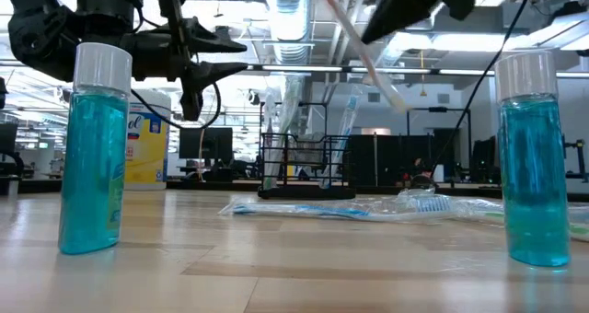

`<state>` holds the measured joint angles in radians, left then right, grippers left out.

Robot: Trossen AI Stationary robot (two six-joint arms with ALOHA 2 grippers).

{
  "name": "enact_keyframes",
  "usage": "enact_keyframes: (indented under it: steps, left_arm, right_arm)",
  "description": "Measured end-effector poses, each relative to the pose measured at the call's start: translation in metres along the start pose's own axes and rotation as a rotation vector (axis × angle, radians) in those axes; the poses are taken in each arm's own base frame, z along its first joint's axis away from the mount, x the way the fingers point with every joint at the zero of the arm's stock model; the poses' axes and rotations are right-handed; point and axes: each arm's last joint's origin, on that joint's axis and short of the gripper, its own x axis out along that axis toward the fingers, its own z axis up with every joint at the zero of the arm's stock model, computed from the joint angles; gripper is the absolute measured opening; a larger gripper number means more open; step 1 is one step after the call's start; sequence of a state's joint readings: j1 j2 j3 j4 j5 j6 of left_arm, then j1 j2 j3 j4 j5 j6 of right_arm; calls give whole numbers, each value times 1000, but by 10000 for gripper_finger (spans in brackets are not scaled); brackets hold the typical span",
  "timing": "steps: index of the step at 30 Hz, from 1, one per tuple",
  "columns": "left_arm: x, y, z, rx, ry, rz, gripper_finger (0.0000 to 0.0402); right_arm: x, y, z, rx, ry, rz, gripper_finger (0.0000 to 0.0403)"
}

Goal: Pick & Place toothbrushing station
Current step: Put the orange toothbrush into the black mesh organizer

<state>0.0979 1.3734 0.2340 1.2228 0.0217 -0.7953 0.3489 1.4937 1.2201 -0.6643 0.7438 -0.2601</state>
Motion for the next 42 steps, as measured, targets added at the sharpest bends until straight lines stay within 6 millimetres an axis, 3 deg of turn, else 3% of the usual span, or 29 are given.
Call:
enact_keyframes:
  steps: [8,12,18,29,42]
  left_arm:
    - [0,0,0,-141,83,-71,104]
    - [0,-1,-1,-194,119,-97,104]
    - [-1,-2,-3,-263,176,-123,104]
    - [-2,-2,-8,-499,312,-127,104]
    - [-2,0,-8,-571,369,-124,104]
  right_arm:
    - [0,-3,17,-23,-120,-71,0]
    - [15,12,26,-136,-107,-122,0]
    - [49,36,58,-309,-66,-160,0]
    - [67,44,112,-485,-71,-214,0]
    - [72,51,120,-541,-59,-248,0]
